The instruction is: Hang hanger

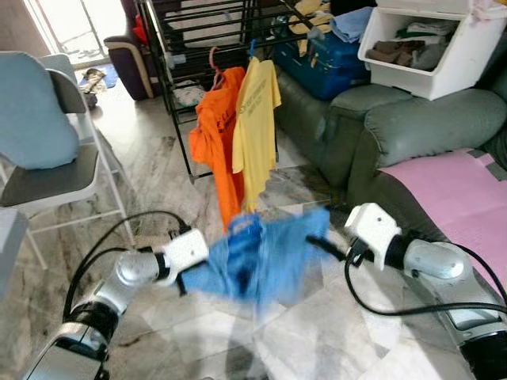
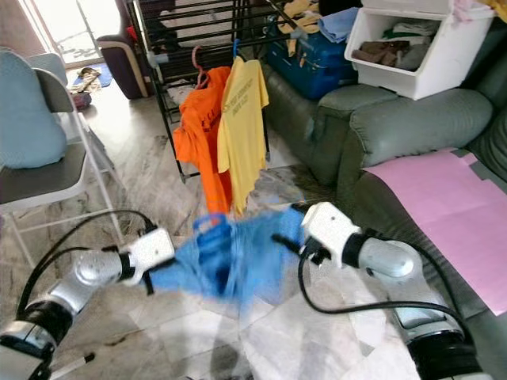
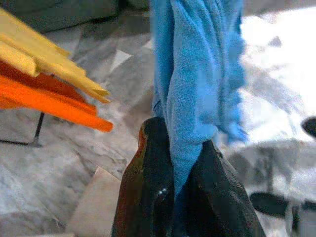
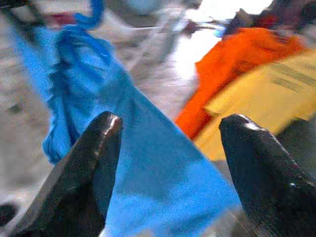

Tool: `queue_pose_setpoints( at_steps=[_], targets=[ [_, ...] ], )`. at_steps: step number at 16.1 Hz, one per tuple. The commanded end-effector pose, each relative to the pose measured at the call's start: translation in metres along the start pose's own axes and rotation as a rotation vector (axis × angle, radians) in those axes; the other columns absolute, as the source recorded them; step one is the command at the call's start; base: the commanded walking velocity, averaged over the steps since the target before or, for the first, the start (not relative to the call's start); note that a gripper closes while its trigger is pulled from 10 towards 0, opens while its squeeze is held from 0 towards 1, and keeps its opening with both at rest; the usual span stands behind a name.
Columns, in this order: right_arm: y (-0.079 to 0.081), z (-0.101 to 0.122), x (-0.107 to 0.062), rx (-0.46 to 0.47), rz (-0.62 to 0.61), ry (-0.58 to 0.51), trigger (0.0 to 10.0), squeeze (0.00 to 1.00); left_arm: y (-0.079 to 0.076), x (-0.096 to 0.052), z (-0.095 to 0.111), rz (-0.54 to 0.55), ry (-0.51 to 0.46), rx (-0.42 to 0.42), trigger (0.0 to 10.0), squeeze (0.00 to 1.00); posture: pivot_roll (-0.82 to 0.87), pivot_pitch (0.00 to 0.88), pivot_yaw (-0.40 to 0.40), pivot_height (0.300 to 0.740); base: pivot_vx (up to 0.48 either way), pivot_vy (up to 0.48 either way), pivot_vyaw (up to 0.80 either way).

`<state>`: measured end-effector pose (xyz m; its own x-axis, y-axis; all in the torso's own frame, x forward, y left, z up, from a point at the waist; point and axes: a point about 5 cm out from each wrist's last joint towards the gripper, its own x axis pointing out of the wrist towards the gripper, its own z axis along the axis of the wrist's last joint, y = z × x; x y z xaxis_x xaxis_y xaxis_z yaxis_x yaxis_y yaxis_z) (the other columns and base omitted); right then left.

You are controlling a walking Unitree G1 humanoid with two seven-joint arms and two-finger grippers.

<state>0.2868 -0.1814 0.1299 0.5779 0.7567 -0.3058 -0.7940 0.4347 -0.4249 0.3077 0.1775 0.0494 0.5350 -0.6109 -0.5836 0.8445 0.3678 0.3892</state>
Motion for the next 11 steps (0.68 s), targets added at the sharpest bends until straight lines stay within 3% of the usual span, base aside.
queue_pose_setpoints(
  at_steps=[1,6,9,11],
  targets=[
    [0.001,0.005,0.001,-0.03,0.083,0.0,10.0,1.0,0.011,-0.004,0.016,0.001,-0.061,0.088,0.0,0.0,-0.15,0.0,0.07,0.74,0.0,0.0,0.0],
    [-0.001,-0.002,0.002,-0.037,0.203,0.052,10.0,1.0,0.009,0.002,0.035,-0.06,-0.125,0.212,0.0,0.0,-0.15,0.0,0.07,0.74,0.0,0.0,0.0],
    [-0.004,-0.001,0.005,-0.096,0.272,0.071,10.0,1.0,-0.011,0.014,0.049,-0.185,-0.196,0.33,0.0,0.0,-0.16,0.0,0.07,0.74,0.0,0.0,0.0],
    [-0.003,-0.001,0.006,-0.099,0.3,0.075,10.0,1.0,-0.013,0.016,0.051,-0.197,-0.203,0.341,0.0,0.0,-0.16,0.0,0.07,0.74,0.0,0.0,0.0]
  ],
)
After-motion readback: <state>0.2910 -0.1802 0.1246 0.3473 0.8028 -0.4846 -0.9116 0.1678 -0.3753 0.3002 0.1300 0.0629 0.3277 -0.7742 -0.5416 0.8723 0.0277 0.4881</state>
